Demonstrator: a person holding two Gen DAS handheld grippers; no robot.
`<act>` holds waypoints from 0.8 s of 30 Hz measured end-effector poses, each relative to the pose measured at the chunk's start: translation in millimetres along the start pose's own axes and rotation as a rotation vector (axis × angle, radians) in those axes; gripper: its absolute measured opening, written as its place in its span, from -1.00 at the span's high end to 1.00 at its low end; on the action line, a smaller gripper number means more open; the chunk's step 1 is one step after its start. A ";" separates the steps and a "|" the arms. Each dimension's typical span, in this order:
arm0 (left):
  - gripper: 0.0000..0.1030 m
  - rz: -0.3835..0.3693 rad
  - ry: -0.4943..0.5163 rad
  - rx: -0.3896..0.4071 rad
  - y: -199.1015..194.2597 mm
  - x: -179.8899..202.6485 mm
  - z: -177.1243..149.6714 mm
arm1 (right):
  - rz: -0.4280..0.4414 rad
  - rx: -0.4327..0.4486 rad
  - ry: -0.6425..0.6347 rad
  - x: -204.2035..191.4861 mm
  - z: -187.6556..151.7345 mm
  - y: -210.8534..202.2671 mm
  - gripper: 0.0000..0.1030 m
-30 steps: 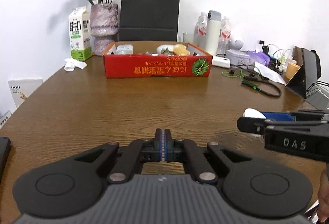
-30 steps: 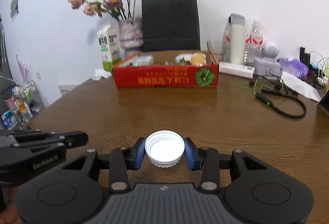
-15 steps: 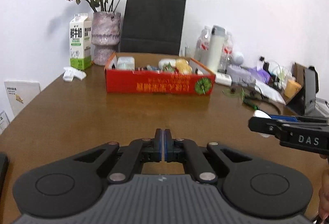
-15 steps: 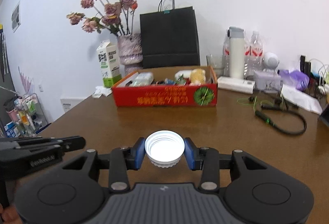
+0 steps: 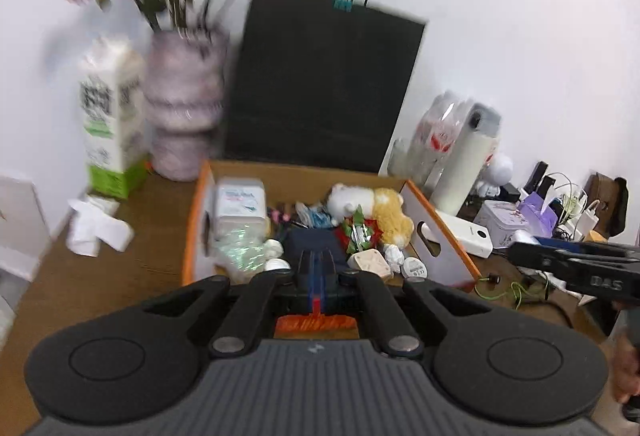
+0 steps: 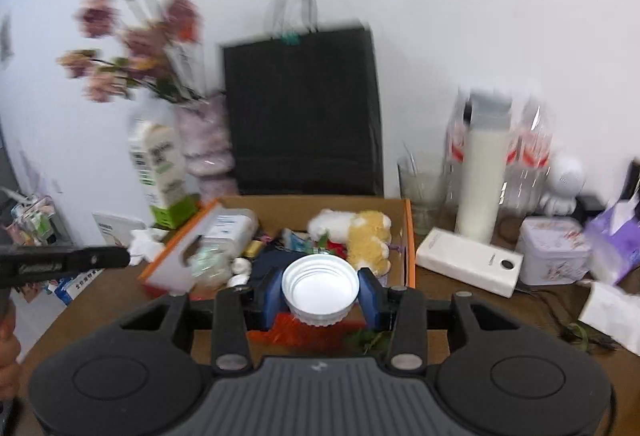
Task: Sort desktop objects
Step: 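Carry the cap into the cardboard box and open the right tool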
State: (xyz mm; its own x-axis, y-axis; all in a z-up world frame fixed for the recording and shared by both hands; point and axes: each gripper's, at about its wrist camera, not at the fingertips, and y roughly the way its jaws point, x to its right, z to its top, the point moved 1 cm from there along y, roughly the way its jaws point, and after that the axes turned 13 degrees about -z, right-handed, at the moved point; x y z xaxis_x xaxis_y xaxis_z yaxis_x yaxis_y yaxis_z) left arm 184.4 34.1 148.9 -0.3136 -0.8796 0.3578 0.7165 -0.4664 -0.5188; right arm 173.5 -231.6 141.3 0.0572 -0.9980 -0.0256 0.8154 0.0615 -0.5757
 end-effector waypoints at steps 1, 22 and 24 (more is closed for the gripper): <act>0.94 -0.010 -0.026 -0.057 16.9 -8.5 9.8 | 0.010 -0.070 0.008 2.3 11.4 23.2 0.24; -0.56 0.168 -0.203 -0.490 153.7 -64.3 18.1 | -0.085 -0.591 -0.053 -41.9 14.3 185.7 -0.07; -0.75 0.135 -0.167 -0.457 138.7 -52.7 24.0 | -0.063 -0.545 -0.017 -38.4 25.5 170.9 -0.39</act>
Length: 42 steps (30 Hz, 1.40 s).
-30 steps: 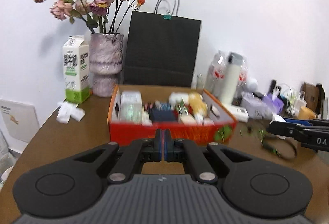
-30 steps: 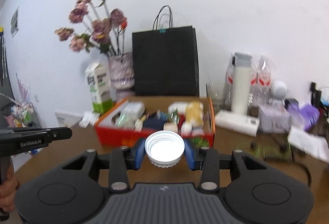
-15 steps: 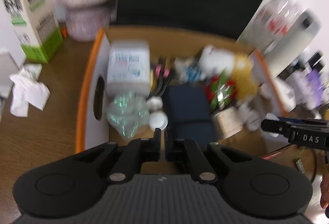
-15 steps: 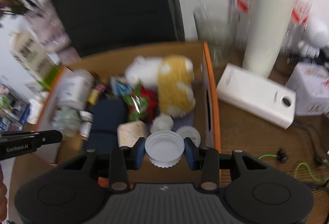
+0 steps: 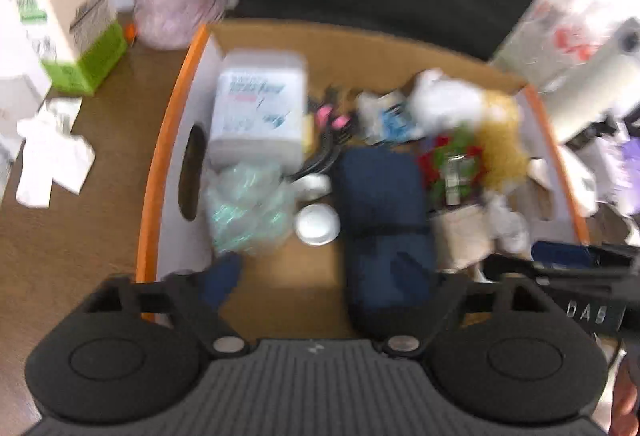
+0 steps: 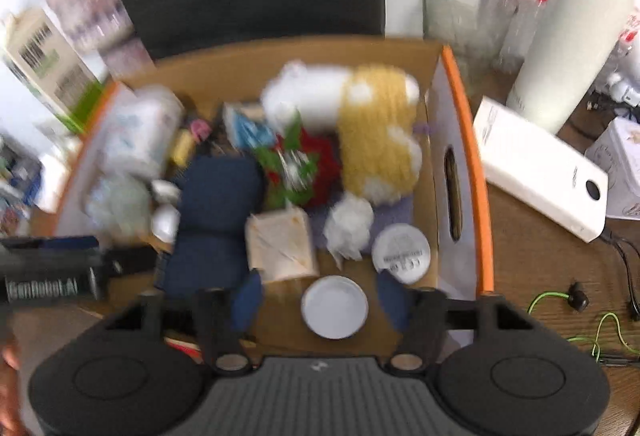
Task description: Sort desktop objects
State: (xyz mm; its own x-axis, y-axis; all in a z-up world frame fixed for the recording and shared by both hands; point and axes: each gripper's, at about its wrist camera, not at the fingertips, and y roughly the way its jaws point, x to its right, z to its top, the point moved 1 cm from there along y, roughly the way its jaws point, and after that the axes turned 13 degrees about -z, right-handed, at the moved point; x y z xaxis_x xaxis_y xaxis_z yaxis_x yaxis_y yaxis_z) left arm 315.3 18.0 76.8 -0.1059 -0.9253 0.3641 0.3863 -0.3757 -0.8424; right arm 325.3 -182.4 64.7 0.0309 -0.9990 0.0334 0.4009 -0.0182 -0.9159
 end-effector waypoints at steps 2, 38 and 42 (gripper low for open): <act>-0.94 -0.009 0.042 0.008 -15.2 10.3 -5.1 | 0.043 0.073 0.021 3.0 -4.0 -26.1 -0.39; -1.00 0.167 0.141 0.493 -105.1 31.1 -398.6 | 0.020 0.511 0.096 15.7 -392.4 -121.9 -0.83; -1.00 0.177 0.214 0.511 -105.1 41.7 -420.5 | -0.024 0.544 0.046 7.4 -422.0 -124.6 -0.84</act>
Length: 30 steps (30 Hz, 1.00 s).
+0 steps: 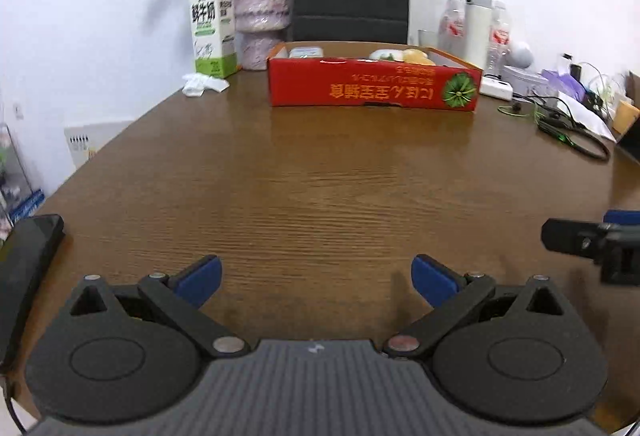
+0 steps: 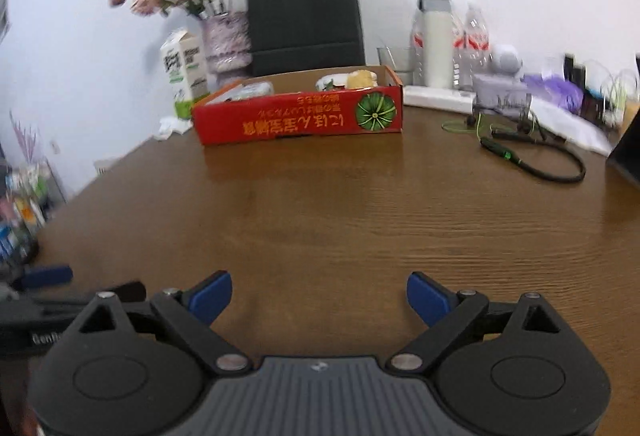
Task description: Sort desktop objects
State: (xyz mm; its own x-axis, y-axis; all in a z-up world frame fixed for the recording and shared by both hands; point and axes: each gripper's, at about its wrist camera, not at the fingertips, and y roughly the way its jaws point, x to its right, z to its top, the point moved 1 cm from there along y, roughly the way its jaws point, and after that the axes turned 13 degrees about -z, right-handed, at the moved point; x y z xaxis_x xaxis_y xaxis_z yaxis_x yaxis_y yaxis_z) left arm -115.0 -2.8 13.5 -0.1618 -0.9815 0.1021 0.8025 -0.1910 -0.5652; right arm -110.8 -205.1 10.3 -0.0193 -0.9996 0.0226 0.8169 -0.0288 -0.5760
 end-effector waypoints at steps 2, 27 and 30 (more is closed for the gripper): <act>-1.00 -0.036 0.012 -0.006 2.3 2.9 2.8 | -0.012 0.021 -0.028 -5.8 -3.9 -3.8 -0.88; -1.00 -0.007 -0.004 -0.085 76.3 -20.1 43.4 | -0.068 -0.092 -0.079 -28.0 35.1 90.7 -1.00; -1.00 -0.025 -0.022 -0.084 79.8 -24.5 45.3 | -0.071 -0.080 -0.075 -28.1 36.2 94.0 -1.00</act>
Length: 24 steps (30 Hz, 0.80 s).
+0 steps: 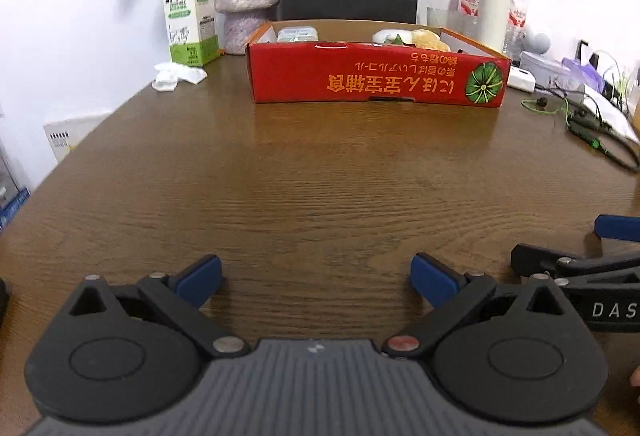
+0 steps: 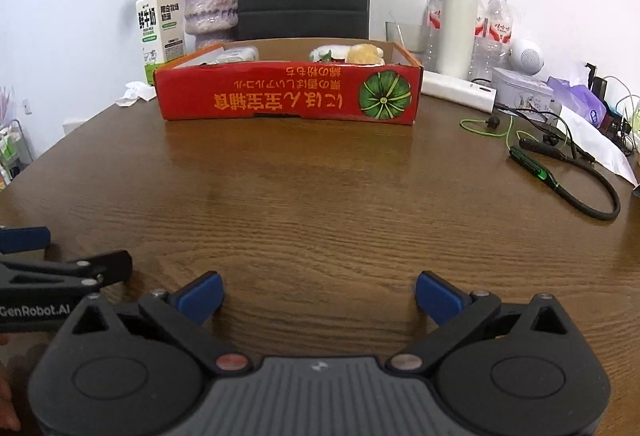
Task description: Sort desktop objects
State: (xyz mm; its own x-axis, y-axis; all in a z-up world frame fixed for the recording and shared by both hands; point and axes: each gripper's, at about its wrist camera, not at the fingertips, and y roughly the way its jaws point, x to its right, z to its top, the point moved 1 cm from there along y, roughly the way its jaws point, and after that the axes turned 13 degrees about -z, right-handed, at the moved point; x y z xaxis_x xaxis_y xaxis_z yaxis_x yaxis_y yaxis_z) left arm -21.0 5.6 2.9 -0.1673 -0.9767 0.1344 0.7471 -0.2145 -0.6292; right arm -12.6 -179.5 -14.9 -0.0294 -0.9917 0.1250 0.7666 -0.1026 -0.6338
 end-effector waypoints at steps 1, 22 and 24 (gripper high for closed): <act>-1.00 -0.002 -0.001 0.000 0.0 -0.5 0.5 | -0.003 -0.001 0.002 0.0 0.9 1.0 -1.00; -1.00 -0.003 0.000 -0.001 1.5 -0.6 2.3 | -0.032 -0.005 0.024 1.0 2.7 4.1 -1.00; -1.00 -0.003 0.000 -0.001 1.5 -0.6 2.3 | -0.032 -0.005 0.024 1.0 2.6 4.1 -1.00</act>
State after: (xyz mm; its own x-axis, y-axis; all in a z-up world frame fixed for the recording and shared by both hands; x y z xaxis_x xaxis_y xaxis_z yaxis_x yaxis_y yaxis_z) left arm -18.3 5.9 3.7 -0.1695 -0.9760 0.1366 0.7460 -0.2176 -0.6294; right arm -7.8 -180.7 -15.4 -0.0694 -0.9895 0.1265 0.7618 -0.1344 -0.6337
